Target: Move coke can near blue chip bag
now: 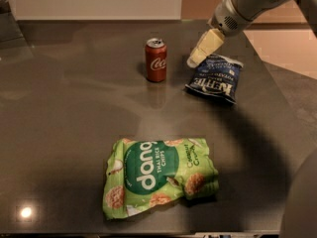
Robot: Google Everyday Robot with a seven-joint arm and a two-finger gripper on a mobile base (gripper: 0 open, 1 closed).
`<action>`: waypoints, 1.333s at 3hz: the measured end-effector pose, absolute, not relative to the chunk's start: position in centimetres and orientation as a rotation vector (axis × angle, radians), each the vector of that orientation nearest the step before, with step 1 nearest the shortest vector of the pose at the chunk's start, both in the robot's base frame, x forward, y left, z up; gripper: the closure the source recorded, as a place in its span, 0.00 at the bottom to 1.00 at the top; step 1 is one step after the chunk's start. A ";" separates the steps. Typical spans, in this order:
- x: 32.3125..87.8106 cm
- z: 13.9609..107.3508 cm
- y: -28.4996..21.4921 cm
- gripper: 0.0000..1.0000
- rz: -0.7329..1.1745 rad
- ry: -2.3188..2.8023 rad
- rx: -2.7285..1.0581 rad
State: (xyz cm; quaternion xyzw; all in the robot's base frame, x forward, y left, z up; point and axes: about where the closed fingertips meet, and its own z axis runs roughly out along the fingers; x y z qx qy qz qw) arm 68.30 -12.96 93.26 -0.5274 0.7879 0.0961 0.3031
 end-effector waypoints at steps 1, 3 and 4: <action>69.7 92.1 -10.3 0.00 0.322 2.070 -1.394; 71.0 90.8 -6.4 0.00 0.426 2.001 -1.390; 70.9 90.2 -4.5 0.00 0.476 1.973 -1.399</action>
Offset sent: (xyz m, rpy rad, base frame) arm 0.0291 0.0686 -0.0237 0.1436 0.0075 0.0572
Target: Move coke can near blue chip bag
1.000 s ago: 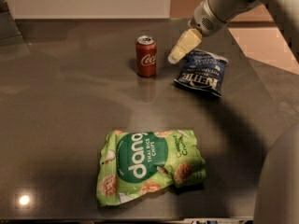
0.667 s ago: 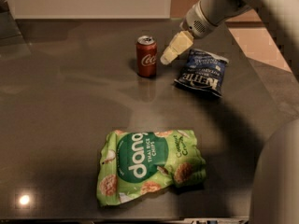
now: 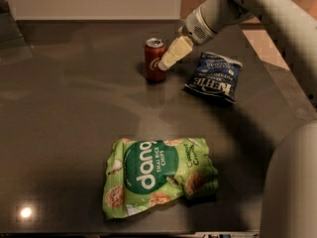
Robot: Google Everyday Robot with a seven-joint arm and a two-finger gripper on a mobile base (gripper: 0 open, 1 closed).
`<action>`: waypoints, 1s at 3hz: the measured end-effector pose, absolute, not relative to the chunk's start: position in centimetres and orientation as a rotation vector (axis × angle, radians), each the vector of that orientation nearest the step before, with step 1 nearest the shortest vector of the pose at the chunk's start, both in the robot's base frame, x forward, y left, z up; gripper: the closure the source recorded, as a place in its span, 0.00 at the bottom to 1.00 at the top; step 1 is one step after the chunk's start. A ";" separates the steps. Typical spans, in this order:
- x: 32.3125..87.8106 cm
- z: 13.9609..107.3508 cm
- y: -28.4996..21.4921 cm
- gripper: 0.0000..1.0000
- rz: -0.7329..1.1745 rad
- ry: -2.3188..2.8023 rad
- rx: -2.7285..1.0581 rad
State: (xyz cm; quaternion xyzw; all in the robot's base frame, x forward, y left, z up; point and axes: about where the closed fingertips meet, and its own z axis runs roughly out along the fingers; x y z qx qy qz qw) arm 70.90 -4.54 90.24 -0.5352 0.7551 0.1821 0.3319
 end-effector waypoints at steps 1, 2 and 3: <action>70.9 90.0 -2.9 0.00 0.515 1.950 -1.398; 71.1 89.8 -1.7 0.18 0.543 1.938 -1.404; 71.0 89.7 -0.8 0.40 0.570 1.929 -1.417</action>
Offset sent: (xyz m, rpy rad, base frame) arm 0.0049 0.0367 -0.0006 0.0656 0.0108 0.0424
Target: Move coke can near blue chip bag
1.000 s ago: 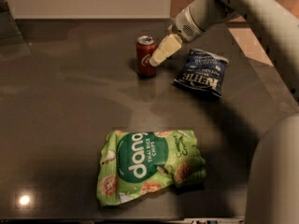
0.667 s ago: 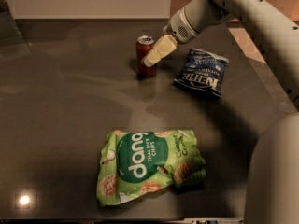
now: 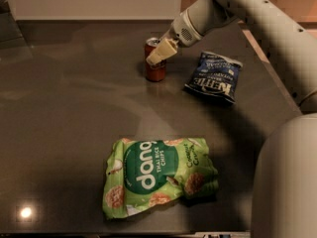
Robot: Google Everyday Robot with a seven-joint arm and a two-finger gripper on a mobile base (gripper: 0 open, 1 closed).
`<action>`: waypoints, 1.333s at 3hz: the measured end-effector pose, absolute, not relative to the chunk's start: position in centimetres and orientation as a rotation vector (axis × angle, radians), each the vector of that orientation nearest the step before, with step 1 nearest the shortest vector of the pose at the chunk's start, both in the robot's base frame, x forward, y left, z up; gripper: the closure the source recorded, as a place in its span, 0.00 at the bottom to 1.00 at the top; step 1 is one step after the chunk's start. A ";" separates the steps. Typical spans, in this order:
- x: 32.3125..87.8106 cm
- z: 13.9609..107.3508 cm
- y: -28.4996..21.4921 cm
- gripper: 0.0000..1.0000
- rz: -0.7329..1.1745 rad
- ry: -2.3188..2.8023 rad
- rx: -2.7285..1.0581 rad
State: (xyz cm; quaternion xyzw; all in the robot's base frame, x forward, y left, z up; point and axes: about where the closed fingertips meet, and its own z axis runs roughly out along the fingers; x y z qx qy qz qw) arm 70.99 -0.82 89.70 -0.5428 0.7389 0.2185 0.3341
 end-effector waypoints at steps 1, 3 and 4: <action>70.6 90.2 -0.6 0.63 0.591 1.912 -1.419; 70.3 92.4 -4.1 1.00 0.558 1.921 -1.335; 70.5 92.3 -6.6 1.00 0.554 1.946 -1.275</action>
Offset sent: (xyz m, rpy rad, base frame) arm -0.0150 -0.0283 0.0395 0.0398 -0.0394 -0.0382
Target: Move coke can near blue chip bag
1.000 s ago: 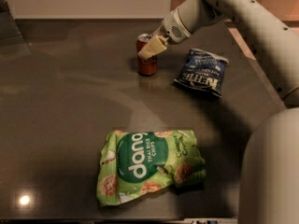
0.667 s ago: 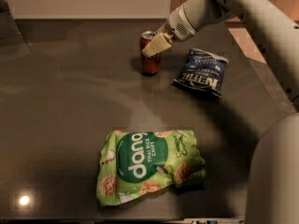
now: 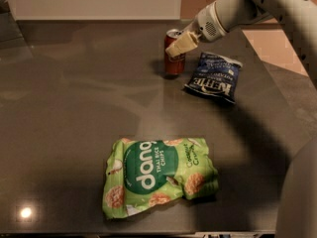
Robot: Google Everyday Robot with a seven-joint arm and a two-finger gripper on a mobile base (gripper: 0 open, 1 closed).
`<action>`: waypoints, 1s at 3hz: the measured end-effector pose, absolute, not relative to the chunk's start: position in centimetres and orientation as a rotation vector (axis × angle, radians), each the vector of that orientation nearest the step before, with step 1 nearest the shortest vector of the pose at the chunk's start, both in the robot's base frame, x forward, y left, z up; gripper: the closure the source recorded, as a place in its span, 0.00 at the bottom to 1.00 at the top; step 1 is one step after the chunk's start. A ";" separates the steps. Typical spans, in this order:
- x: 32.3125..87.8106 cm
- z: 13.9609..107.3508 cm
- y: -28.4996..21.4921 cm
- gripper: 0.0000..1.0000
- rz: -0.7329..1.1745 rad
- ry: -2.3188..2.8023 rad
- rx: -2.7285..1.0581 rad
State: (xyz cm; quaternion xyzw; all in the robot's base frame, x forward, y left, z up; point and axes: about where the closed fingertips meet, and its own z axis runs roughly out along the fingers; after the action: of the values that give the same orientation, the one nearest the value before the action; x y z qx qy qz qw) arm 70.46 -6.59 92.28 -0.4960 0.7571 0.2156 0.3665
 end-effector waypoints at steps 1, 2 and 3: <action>70.7 91.5 -8.5 0.85 0.552 1.979 -1.228; 70.9 90.5 -9.7 0.63 0.553 2.006 -1.201; 71.0 89.8 -10.5 0.39 0.562 2.021 -1.187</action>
Offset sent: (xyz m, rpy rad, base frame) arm 0.0062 -0.0539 -0.0239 0.0057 0.0510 -0.1060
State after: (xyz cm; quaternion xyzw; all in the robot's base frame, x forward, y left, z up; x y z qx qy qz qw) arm 71.02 -10.47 89.77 -0.4598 0.7830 0.2179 0.3578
